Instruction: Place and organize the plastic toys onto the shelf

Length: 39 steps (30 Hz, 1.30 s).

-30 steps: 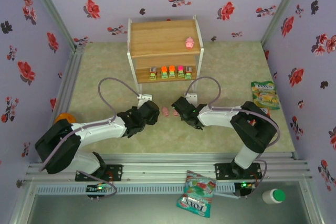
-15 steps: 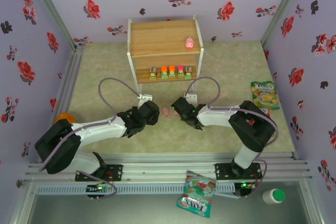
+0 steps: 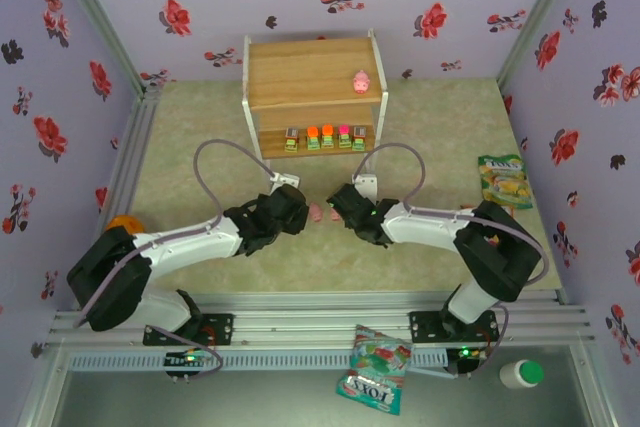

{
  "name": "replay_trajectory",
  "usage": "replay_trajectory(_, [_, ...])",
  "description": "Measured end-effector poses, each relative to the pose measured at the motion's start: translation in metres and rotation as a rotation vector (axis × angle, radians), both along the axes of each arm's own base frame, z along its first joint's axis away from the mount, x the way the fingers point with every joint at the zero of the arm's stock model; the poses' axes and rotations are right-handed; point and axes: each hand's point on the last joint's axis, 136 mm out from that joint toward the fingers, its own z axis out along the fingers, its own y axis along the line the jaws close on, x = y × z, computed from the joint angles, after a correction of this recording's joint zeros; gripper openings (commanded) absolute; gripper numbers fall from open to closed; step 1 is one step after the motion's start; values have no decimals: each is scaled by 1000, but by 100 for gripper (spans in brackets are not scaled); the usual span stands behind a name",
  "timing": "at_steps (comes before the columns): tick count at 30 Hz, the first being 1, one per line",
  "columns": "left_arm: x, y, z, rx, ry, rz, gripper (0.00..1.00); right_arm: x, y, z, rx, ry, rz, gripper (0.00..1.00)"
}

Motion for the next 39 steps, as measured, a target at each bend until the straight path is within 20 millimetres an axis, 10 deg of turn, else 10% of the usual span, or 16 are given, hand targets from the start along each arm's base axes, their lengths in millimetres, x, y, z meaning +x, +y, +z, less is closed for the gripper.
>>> replay_trajectory(39, [2,0,-5,-24,14,-4,73,-19,25,244,149,-305,160,27])
